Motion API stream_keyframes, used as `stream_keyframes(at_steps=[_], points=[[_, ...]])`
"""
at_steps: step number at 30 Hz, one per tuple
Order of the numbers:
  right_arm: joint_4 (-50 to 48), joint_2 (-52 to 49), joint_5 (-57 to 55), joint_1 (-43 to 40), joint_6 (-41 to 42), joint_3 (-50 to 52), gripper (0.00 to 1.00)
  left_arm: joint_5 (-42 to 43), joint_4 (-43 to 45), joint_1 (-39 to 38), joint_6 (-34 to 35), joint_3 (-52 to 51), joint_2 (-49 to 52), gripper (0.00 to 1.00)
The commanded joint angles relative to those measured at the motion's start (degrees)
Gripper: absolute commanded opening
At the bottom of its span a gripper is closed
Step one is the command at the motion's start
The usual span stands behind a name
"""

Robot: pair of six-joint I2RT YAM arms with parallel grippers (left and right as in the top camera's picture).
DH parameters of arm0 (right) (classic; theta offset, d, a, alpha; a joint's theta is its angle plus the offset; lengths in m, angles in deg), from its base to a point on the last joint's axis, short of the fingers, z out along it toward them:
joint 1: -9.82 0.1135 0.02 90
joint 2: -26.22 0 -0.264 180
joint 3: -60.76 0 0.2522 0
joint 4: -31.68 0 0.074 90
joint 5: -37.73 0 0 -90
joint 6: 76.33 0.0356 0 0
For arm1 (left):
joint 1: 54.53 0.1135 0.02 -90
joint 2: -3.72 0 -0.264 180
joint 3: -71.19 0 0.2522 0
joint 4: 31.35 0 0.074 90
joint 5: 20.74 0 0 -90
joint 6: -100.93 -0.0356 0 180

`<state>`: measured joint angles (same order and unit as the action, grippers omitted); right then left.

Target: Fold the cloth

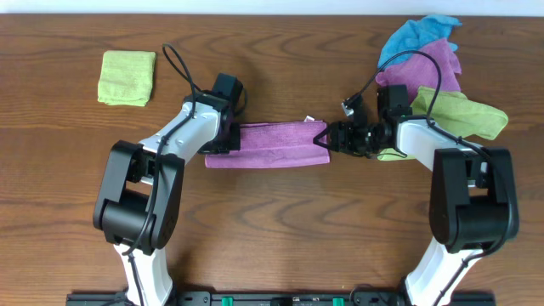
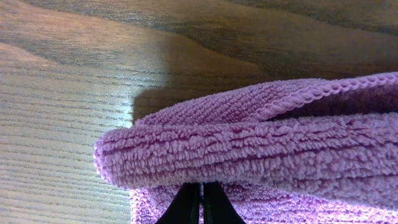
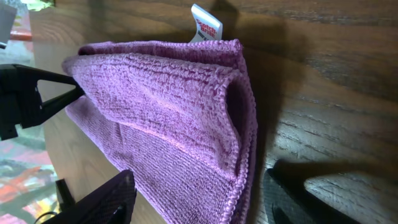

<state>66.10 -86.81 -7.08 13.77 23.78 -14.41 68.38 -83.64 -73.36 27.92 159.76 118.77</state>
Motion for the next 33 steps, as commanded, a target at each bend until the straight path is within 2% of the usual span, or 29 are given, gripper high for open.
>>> stream_keyframes(at_steps=[1,4,8,12,14,19,23,30,33], points=[[-0.1,-1.5,-3.8,1.9,1.0,0.3,0.65,-0.5,2.2,0.0,1.3,-2.5,2.8,0.06],[-1.8,-1.5,-3.8,4.4,2.8,0.3,0.63,-0.5,2.4,0.0,1.2,-2.7,2.8,0.06],[-4.3,-1.5,-3.8,6.7,4.5,0.3,0.52,-0.3,2.3,0.0,1.2,-2.7,2.8,0.06],[-4.9,-1.5,-3.8,6.6,6.7,-0.2,0.23,1.2,2.4,0.0,1.2,-2.7,2.8,0.06],[-4.3,-1.3,-3.2,6.4,6.8,-1.0,0.02,1.8,2.4,0.0,1.2,-2.7,2.8,0.06],[1.8,1.2,-4.7,5.5,6.8,-4.9,0.01,2.1,1.2,0.2,1.2,-2.5,1.9,0.06],[13.8,4.9,-15.1,5.0,4.6,-10.1,0.01,2.4,-1.7,0.2,1.0,-0.8,-3.5,0.06],[33.7,8.2,-36.2,5.2,2.9,-19.2,0.01,0.8,-7.3,0.5,1.0,1.4,-23.6,0.06],[37.3,8.2,-41.6,6.6,3.1,-22.1,0.01,-0.2,-12.0,1.5,1.1,1.4,-32.4,0.06]])
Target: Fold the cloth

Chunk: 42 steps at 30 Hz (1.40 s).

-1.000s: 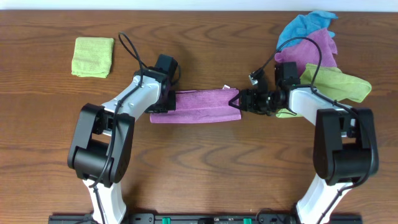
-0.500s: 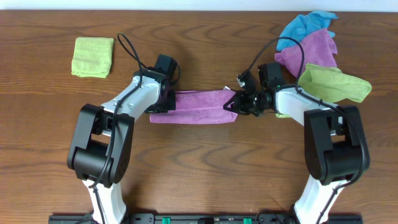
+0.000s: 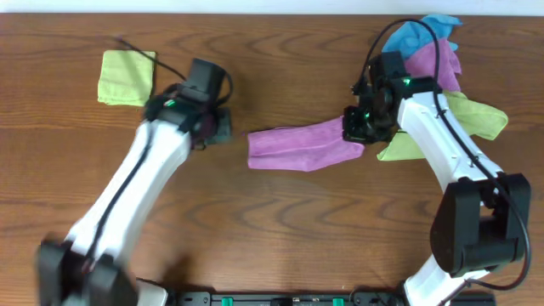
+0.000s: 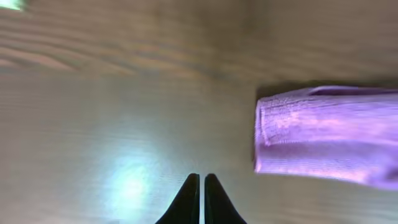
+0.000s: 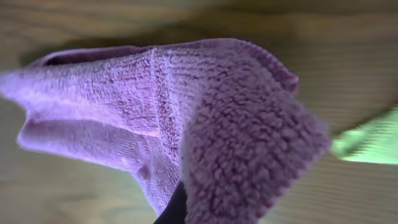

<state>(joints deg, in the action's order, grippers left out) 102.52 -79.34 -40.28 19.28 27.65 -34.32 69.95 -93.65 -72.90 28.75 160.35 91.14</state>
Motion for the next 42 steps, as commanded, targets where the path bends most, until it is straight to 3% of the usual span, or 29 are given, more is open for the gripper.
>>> stream_keyframes(at_steps=[1,9,14,32,42], points=[[0.7,0.8,-9.0,2.4,-0.7,-2.7,0.01,-1.7,-3.9,1.5,0.4,0.8,-8.0,0.06],[-4.5,-1.6,-19.3,18.1,-0.7,-2.8,0.01,0.2,-12.2,2.4,1.7,0.8,-25.6,0.06],[-6.2,-5.5,-20.6,23.2,-0.7,-2.8,0.01,2.3,-16.3,2.4,1.7,0.8,-31.4,0.06],[-11.0,-8.0,-17.9,30.4,-0.2,-3.0,0.01,2.3,-20.3,2.4,1.7,0.8,-32.4,0.06],[-10.6,-8.0,-28.8,33.2,7.1,-3.3,0.02,2.1,-19.8,2.4,1.5,0.8,-32.5,0.06]])
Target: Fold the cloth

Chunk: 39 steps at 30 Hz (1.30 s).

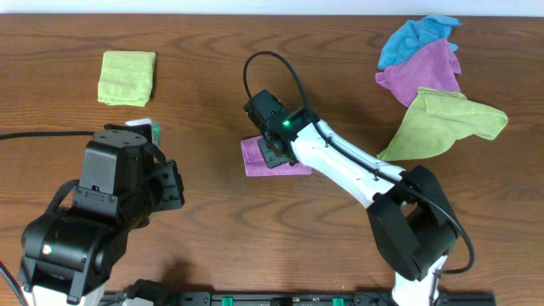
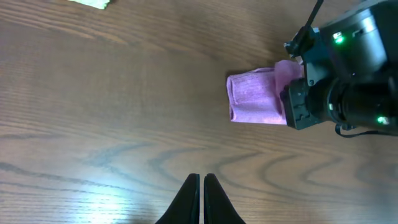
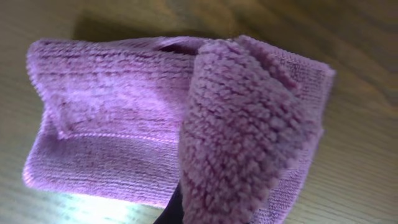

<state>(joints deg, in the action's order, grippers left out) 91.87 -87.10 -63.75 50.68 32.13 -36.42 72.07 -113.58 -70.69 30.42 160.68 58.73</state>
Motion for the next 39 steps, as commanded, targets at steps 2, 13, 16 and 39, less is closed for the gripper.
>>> stream_keyframes(at_steps=[2,13,16,39], points=[[-0.2,-0.3,-8.3,3.3,2.8,-1.2,0.02,0.0,0.2,0.2,-0.1,0.5,0.0,0.06],[1.4,-0.3,-17.8,7.4,2.1,-2.3,0.01,0.0,0.4,0.2,-0.1,0.5,-0.1,0.05],[4.1,-0.3,-19.9,6.8,2.1,-4.2,0.01,0.0,1.4,0.2,-0.2,0.6,-0.1,0.06],[8.9,-0.3,-3.1,8.4,-0.5,-13.9,0.01,-2.1,2.5,0.2,-0.2,1.2,-0.1,0.06]])
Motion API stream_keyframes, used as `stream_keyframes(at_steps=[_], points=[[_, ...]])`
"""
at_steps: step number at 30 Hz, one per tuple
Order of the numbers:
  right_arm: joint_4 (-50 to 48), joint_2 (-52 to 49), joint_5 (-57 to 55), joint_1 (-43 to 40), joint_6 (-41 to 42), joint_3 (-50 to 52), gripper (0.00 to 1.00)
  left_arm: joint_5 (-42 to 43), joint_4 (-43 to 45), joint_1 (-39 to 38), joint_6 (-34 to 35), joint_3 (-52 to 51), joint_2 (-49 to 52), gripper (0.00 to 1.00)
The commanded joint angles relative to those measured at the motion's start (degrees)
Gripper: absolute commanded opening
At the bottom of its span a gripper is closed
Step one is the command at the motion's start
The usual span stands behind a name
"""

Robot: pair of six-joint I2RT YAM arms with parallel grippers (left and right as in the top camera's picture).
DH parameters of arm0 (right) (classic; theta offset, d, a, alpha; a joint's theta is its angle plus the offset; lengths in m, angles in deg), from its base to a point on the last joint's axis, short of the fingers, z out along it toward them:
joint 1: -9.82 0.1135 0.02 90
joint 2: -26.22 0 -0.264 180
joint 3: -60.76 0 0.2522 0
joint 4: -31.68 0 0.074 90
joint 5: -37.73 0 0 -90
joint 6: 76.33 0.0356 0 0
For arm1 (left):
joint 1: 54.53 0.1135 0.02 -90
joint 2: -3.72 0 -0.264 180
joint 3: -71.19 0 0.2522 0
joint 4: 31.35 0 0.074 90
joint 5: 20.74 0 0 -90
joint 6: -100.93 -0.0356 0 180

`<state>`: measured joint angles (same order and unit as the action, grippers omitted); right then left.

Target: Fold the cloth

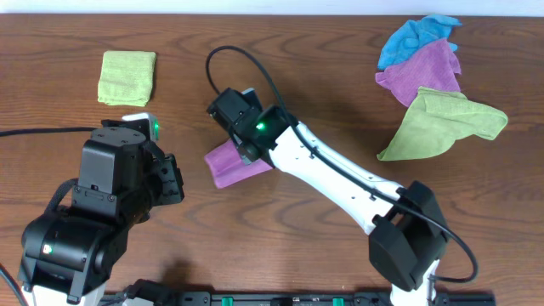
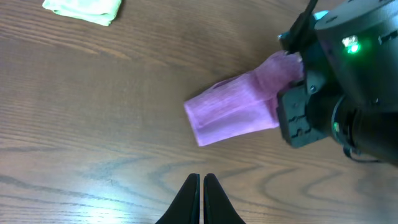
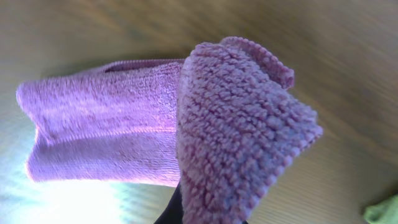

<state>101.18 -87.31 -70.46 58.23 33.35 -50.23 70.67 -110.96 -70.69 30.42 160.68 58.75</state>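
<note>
The folded purple cloth (image 1: 231,165) lies slanted on the wooden table (image 1: 280,246), left of centre. My right gripper (image 1: 245,146) is shut on its right end, and that end bunches up thick over the fingers in the right wrist view (image 3: 236,137). The left wrist view shows the purple cloth (image 2: 233,109) from above with the right arm's wrist (image 2: 339,99) at its right end. My left gripper (image 2: 201,186) is shut and empty, high over bare wood near the table's front left.
A folded yellow-green cloth (image 1: 127,77) lies at the back left. At the back right is a loose pile of a blue cloth (image 1: 416,36), a purple cloth (image 1: 422,71) and a green cloth (image 1: 444,124). The right arm stretches across the table's middle.
My right gripper has moved left with the purple cloth in it. The cloth now lies further left and slanted. The left arm has stayed where it was.
Both grippers were at the ends of the long folded purple cloth, the left shut on its end, the right open. Then the left had let go and drawn away while the right held its end. The right then held that end over the left, and now holds the shortened cloth further left.
</note>
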Motion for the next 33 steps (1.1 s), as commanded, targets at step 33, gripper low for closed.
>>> stream_keyframes(at_steps=[33], points=[[4.5,-2.2,6.7,-17.0,-0.5,0.0,0.01,15.1,40.6,-5.0,2.5,-19.8,35.6,0.06]])
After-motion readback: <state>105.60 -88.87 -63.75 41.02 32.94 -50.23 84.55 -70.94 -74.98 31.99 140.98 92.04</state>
